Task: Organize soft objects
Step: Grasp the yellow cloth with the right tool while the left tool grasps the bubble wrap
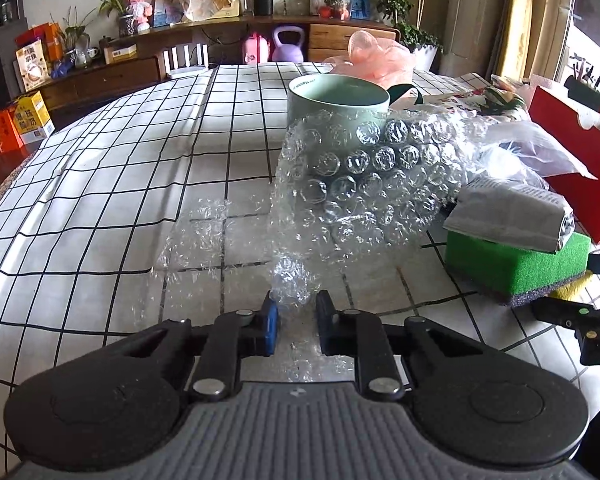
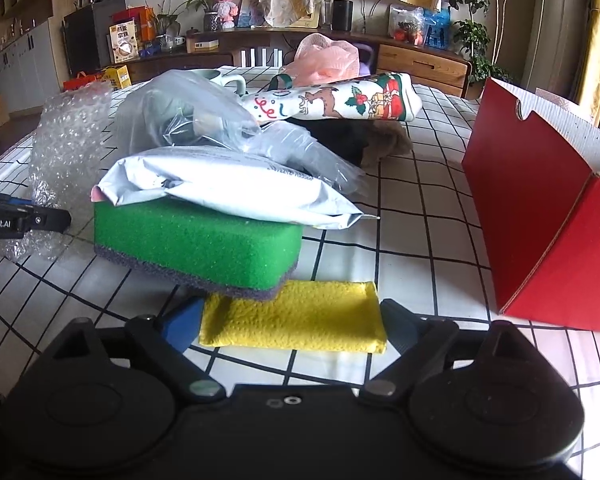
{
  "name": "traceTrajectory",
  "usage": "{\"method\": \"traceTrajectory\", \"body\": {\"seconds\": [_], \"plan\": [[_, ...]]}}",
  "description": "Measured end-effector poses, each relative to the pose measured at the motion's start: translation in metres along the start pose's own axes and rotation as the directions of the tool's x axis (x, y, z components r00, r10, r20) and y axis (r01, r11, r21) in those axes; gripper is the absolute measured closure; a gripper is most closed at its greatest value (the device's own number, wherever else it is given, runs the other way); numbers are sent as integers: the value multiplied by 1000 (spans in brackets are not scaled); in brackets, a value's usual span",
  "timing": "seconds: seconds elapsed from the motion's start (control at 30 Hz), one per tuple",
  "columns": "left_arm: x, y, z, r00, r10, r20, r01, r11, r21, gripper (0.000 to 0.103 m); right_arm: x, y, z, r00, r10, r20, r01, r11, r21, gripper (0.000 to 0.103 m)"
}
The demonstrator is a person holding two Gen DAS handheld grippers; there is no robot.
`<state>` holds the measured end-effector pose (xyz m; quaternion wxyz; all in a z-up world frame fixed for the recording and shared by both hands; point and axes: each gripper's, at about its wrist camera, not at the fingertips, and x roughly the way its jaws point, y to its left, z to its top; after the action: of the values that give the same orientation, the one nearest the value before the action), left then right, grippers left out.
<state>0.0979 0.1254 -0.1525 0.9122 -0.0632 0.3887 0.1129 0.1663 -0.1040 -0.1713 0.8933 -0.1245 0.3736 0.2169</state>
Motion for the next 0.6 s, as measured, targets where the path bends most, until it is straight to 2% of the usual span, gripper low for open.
{"method": "traceTrajectory", "body": {"seconds": [0.37, 0.6], "plan": [[-19, 2, 1, 999, -3, 37, 3, 1000, -15, 89, -23, -9, -10, 1000, -27, 5, 26, 999, 36, 18], [-53, -3, 6, 995, -16, 102, 17, 1000, -11, 89, -57, -18, -10, 997, -38, 72, 32, 996, 85, 19]]}}
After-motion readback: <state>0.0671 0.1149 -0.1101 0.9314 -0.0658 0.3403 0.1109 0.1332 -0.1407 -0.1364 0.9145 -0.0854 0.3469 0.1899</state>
